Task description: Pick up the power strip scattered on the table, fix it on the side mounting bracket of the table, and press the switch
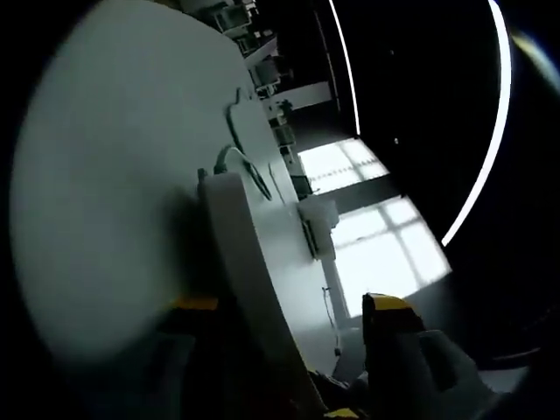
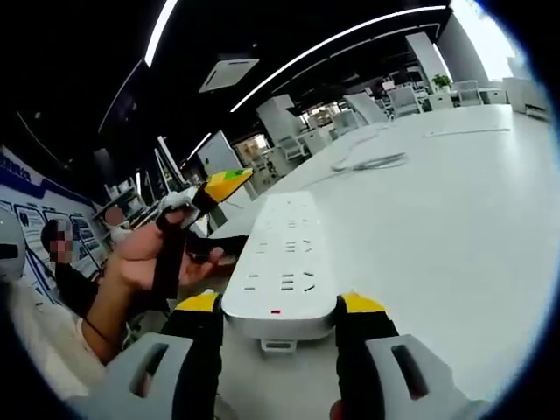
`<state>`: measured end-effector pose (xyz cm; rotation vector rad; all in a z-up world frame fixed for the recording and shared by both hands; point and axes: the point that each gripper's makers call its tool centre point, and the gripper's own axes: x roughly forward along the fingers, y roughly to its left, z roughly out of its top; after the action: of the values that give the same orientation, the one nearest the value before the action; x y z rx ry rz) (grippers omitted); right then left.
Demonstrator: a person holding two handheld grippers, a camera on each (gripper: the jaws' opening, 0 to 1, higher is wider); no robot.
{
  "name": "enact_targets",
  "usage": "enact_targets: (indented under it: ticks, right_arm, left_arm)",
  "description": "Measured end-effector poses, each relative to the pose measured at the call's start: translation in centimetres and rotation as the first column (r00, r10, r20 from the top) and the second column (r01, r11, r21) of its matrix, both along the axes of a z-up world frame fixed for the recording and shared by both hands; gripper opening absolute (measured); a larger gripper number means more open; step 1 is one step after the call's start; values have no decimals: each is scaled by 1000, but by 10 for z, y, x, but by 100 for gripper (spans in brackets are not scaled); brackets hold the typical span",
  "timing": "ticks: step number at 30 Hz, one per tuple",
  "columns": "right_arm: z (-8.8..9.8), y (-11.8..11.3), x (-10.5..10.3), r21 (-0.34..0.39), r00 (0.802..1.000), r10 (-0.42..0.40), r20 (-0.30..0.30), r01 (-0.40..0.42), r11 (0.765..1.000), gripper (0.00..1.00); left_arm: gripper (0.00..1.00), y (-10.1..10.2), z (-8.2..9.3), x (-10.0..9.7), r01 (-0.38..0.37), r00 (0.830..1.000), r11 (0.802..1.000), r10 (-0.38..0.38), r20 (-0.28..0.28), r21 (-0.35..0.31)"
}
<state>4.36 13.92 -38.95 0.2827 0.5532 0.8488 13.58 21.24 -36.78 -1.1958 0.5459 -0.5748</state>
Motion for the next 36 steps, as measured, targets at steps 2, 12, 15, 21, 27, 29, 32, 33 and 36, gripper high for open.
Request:
enact_targets:
  ticks: [2,12,15,21,27,29,32,33,36]
  right_arm:
    - [0,1,-1,-2,1000,4,4,-4,1000,46]
    - [3,3,-5,8,1000,17,7,-17,1000,46]
    - [4,3,-5,9,1000,19,11,-19,1000,46]
    - [6,4,-6,10,1000,21,22,-22,1000,45]
    - [8,3,-7,5,999,22,29,-22,1000,45]
    - [8,3,-8,2,999,23,36,-23,1000,45]
    - [8,3,-8,3,999,24,40,-24,1000,45]
    - [8,3,-8,3,999,24,40,-24,1000,45]
    - [9,3,-8,4,999,26,42,-26,1000,45]
  left_arm:
    - [64,1,-1,2,1,1000,1000,-1,-10,-8]
    - [56,5,-6,5,4,999,1000,-5,-44,-29]
    - [51,5,-8,4,3,999,1000,-4,-48,-27]
    - [45,5,-11,2,-1,999,1000,1,-53,-3]
    - [42,3,-13,1,0,999,1000,1,-50,24]
    - [41,1,-13,-2,0,999,1000,2,-54,31]
    - [38,0,-15,-2,-1,998,999,4,-61,44]
    - [37,0,-15,-2,-2,998,999,4,-62,47]
    - [34,1,-18,-1,0,998,998,5,-67,63]
